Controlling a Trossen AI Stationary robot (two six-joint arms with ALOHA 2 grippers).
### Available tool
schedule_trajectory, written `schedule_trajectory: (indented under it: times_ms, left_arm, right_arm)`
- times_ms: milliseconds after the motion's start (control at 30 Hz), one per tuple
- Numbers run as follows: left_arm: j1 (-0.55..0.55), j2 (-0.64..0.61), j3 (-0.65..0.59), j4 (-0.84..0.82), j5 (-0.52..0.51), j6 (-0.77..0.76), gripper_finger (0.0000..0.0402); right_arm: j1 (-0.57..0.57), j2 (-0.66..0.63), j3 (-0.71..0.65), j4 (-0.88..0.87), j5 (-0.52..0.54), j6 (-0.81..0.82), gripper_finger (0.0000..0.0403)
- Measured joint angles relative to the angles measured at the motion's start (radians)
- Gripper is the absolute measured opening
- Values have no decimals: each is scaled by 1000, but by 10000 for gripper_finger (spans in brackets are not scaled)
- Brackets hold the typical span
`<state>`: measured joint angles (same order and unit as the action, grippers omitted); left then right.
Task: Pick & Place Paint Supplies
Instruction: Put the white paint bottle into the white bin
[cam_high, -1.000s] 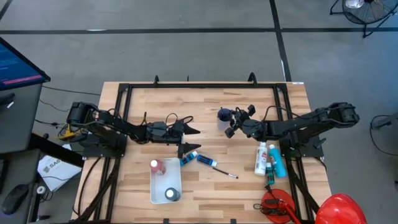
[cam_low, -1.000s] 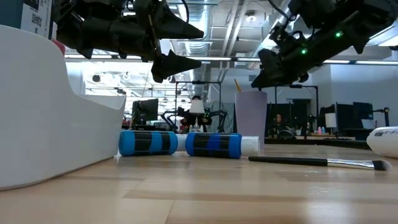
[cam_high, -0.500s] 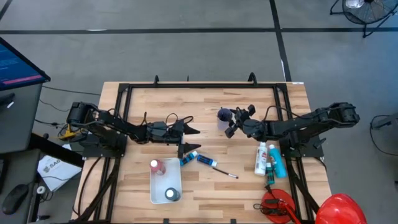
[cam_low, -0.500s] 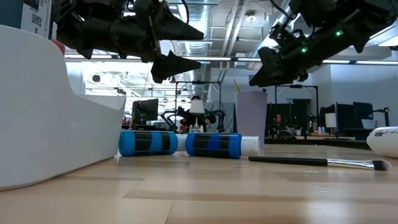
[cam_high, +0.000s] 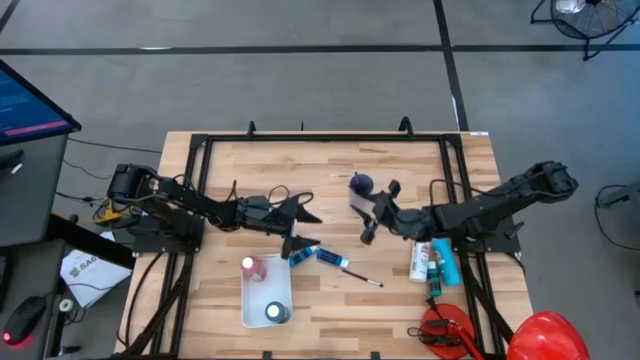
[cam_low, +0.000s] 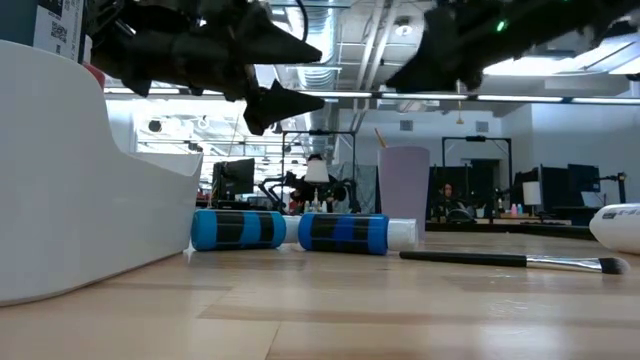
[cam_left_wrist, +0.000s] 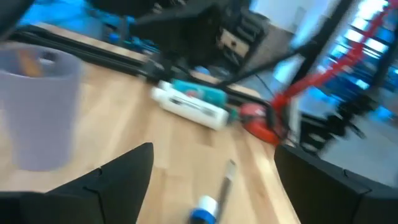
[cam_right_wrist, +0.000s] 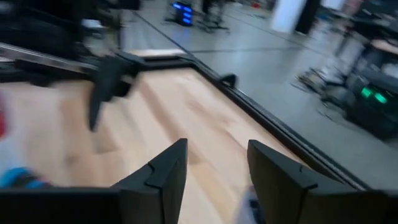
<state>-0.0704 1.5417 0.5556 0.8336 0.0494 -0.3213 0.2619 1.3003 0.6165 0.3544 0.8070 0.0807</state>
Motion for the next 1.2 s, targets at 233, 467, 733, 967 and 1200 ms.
schedule_trajectory:
  times_ms: [233,467,733,967,1200]
  left_arm:
    - [-3,0,53,-146,53,82,300]
    - [-17,0,198,-479,-17,175,287]
    - [-7,-31,219,-499,-17,220,285]
    - [-13,-111,218,-502,-19,220,285]
    - [-66,-140,218,-504,-18,220,285]
  right_arm:
    - [138,0,57,0,-1,-39,155]
    - [238,0,65,-46,2,-67,153]
    - [235,-55,65,-321,-37,377,153]
    - [241,-65,64,-385,-303,585,151]
    - [300,-52,65,-559,-351,940,146]
